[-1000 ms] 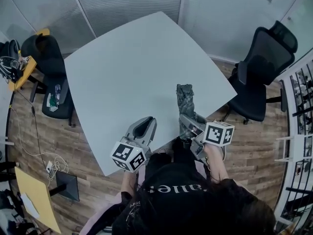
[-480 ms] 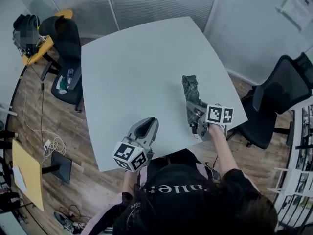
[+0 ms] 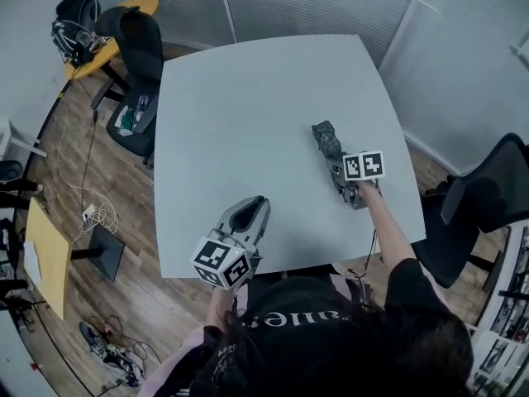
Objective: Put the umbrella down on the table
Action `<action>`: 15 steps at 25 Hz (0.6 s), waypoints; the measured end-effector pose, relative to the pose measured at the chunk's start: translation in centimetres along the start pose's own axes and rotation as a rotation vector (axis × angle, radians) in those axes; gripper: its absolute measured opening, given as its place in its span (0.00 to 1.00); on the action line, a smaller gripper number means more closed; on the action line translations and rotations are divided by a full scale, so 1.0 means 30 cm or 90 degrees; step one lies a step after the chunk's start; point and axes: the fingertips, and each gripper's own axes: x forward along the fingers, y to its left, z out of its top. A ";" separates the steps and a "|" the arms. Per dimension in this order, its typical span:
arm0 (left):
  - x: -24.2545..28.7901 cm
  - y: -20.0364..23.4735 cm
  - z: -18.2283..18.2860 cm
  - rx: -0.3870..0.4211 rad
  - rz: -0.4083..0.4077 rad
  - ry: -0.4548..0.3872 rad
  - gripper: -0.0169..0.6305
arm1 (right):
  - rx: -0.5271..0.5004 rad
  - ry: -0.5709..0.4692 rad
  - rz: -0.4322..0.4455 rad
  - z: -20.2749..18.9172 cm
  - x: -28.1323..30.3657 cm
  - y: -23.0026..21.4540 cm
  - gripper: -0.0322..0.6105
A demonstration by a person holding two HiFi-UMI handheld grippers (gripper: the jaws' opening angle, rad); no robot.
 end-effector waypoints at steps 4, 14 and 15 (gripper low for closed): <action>0.012 0.020 0.003 -0.007 0.028 -0.002 0.09 | -0.059 0.044 -0.009 0.020 0.114 -0.055 0.38; 0.031 0.016 0.005 -0.006 0.064 -0.007 0.09 | -0.166 0.087 -0.056 0.049 0.255 -0.128 0.38; 0.028 0.019 0.000 -0.006 0.068 -0.007 0.09 | -0.162 0.083 -0.051 0.050 0.260 -0.126 0.38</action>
